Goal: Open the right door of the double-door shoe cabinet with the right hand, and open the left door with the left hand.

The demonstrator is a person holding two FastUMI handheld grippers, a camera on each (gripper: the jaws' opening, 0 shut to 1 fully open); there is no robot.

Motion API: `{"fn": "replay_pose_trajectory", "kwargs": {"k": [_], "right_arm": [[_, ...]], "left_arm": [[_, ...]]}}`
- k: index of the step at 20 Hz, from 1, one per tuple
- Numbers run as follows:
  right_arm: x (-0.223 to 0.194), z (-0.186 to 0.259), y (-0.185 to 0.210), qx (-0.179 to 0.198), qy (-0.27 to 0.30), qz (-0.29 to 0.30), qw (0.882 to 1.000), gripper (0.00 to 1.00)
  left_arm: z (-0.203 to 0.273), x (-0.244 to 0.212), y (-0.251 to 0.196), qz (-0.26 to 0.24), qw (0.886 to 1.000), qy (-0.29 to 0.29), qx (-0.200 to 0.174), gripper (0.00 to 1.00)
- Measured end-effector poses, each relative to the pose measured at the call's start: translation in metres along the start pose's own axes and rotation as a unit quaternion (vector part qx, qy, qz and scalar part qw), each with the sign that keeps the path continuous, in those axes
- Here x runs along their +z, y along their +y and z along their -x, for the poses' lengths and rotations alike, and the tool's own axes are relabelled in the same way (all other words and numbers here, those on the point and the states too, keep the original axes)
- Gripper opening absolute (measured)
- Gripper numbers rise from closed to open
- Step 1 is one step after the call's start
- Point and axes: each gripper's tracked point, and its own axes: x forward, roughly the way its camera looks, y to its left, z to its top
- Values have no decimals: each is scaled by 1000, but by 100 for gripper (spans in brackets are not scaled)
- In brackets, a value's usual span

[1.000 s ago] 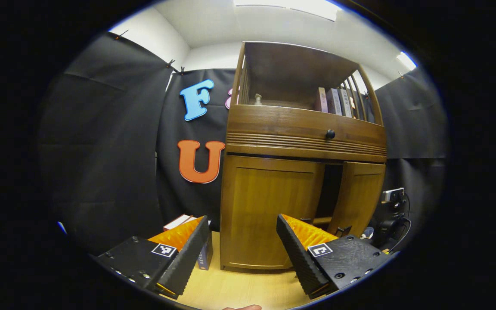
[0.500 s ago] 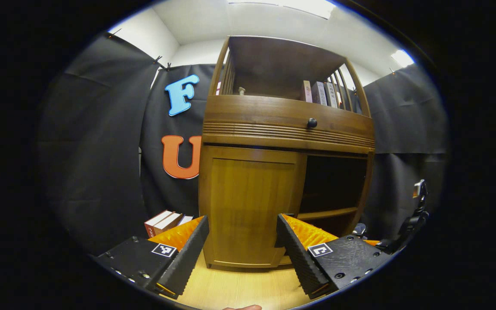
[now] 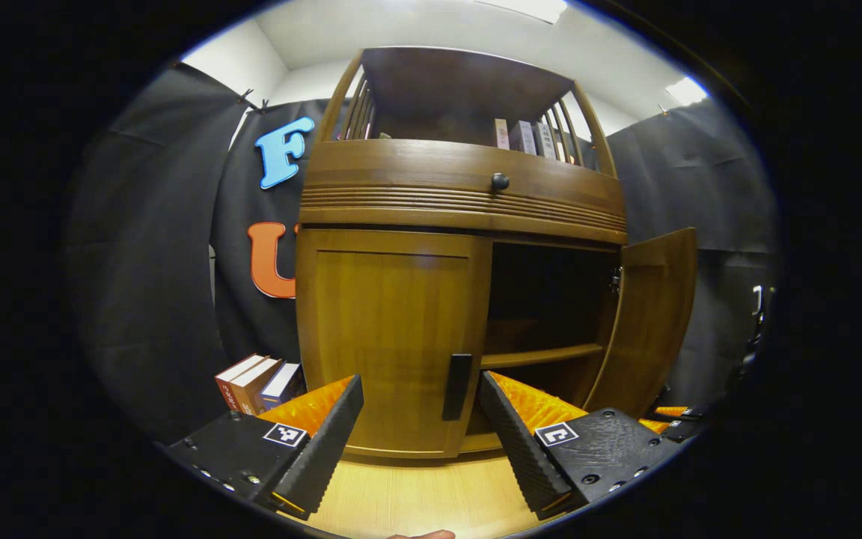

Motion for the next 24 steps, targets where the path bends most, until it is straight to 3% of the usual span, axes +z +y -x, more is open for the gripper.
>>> {"fn": "replay_pose_trajectory", "kwargs": {"k": [7,8,9,11,18,24], "right_arm": [[-4,16,-49,-47,7,-20,999,11],[-5,18,-59,-58,9,-22,998,10],[-5,20,-67,-65,12,-24,998,8],[-5,23,-77,-70,14,-29,997,5],[-2,39,-110,-97,10,-33,995,4],[4,52,-142,-131,-1,-36,991,4]], "left_arm": [[-22,-20,-27,-1,1000,21,-21,95],[-27,-22,-30,-1,999,22,-23,100],[-31,-24,-34,-2,999,25,-27,95],[-39,-30,-42,-7,999,28,-33,95],[-65,-47,-58,-18,998,37,-44,95],[-94,-59,-57,-24,998,48,-31,95]]}}
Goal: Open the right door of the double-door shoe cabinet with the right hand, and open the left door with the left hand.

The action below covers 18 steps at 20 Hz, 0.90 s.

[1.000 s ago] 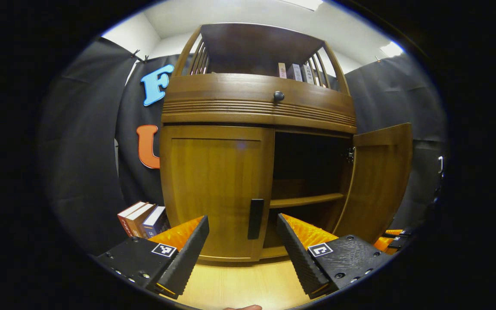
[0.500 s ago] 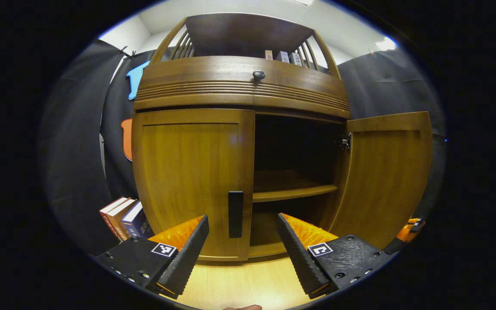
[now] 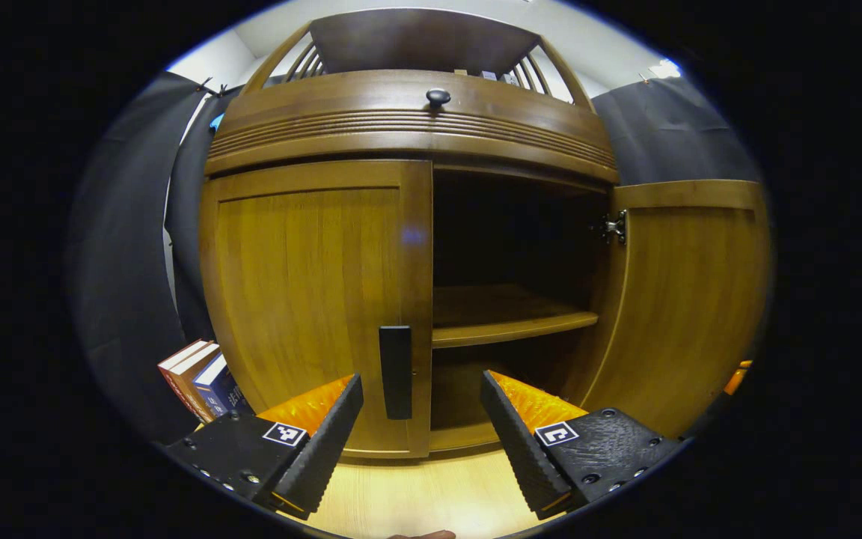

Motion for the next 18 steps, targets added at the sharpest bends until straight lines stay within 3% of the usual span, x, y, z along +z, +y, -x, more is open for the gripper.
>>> {"fn": "replay_pose_trajectory", "kwargs": {"k": [4,5,9,18], "right_arm": [[4,7,-11,-9,-8,-12,1000,4],[6,8,-15,-14,-12,-11,1000,4],[10,25,-21,-26,-25,-16,999,4],[23,49,-6,-4,-47,-23,999,5]], "left_arm": [[-23,-11,10,-6,1000,12,10,100],[-29,-13,13,-6,1000,14,14,95],[-55,-19,25,-7,1000,14,19,95],[-92,-34,38,-18,999,15,21,91]]}}
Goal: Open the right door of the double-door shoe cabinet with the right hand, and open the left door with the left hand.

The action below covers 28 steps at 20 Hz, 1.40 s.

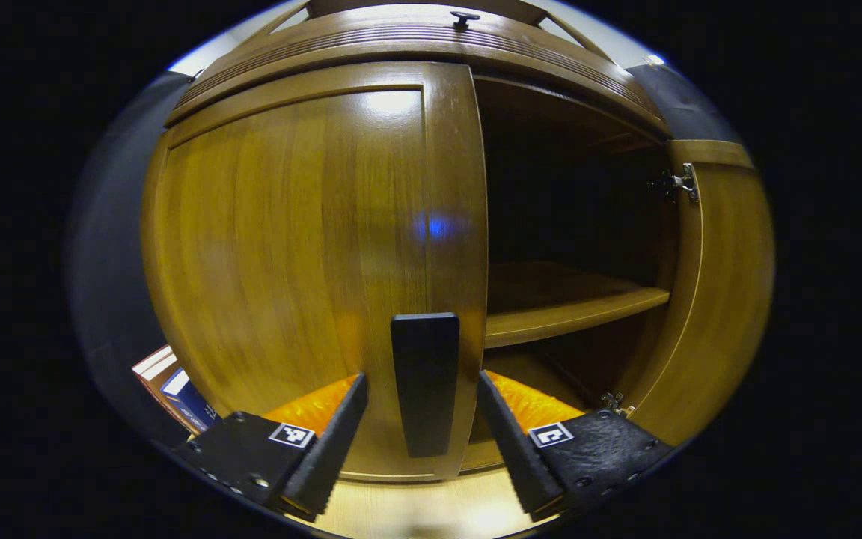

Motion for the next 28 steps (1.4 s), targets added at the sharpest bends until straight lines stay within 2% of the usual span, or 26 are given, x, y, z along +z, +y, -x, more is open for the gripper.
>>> {"fn": "replay_pose_trajectory", "kwargs": {"k": [2,3,5,6,7,9,10,12,13,14,15,16,21,23,28], "right_arm": [[-2,4,8,7,4,8,1000,15],[-4,5,11,10,6,12,1000,26],[-7,8,15,10,8,16,1000,39],[-8,9,16,11,8,17,1000,41],[-9,9,18,11,8,18,1000,43],[-8,11,22,11,8,19,1000,45],[-7,10,23,12,9,20,1000,45],[-9,10,26,15,10,24,1000,48],[-8,9,28,17,10,26,999,46],[-7,7,30,18,11,27,999,46],[-9,7,32,23,13,29,999,48],[-8,7,38,31,12,29,999,46],[-2,-2,59,59,4,39,998,48],[-1,-6,69,70,2,45,997,48],[-3,-16,90,93,2,61,994,45]], "left_arm": [[1,0,0,-2,1000,-11,-2,89],[-2,0,0,-4,1000,-13,-5,85],[-3,0,-8,2,1000,-14,-26,55],[-1,-1,-10,-1,999,-13,-30,40],[2,-1,-9,-8,999,-12,-31,41],[1,-1,-8,-11,999,-12,-37,30],[0,-1,-11,-9,999,-9,-41,39],[-1,-3,-10,-7,999,-4,-41,39],[0,-3,-10,-6,999,-2,-41,39],[1,-3,-10,-7,999,1,-40,30],[3,-3,-10,-9,999,2,-41,30],[4,-3,-10,-12,999,4,-43,30],[20,-12,-8,-15,998,13,-62,30],[27,-14,-10,-10,998,12,-63,22],[49,-17,-6,4,998,6,-67,22]]}}
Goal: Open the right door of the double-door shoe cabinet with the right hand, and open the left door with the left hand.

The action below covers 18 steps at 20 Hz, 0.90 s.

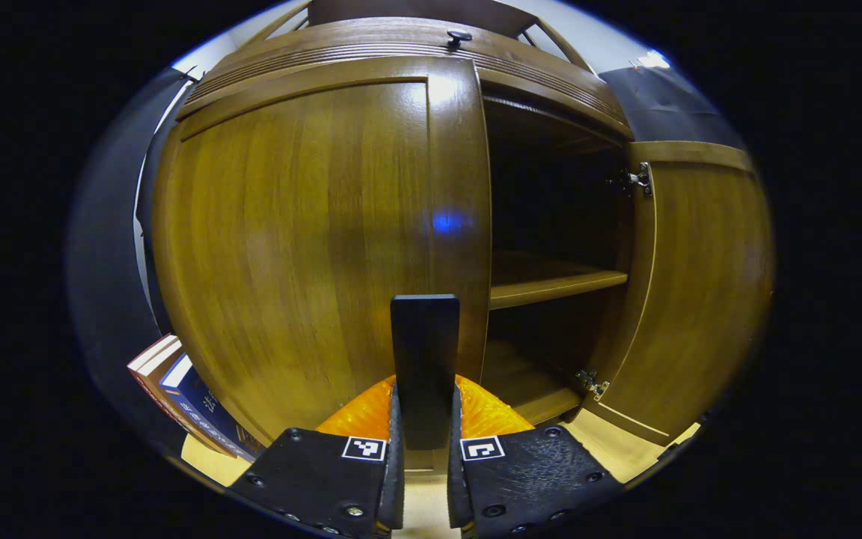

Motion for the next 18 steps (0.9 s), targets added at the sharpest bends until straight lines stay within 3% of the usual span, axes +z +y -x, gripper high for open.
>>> {"fn": "replay_pose_trajectory", "kwargs": {"k": [5,8,11,14,18], "right_arm": [[-5,-8,17,21,7,6,1000,48],[-4,-13,29,34,8,11,999,44],[-5,-18,44,48,10,15,999,48],[-8,-25,57,56,16,21,998,46],[-6,-37,75,71,20,14,997,56]], "left_arm": [[28,-6,5,5,1000,-3,7,22],[45,-9,9,9,1000,-2,11,22],[62,-13,14,11,1000,-4,18,22],[77,-15,19,7,1000,-8,28,22],[97,-19,29,1,999,-10,44,22]]}}
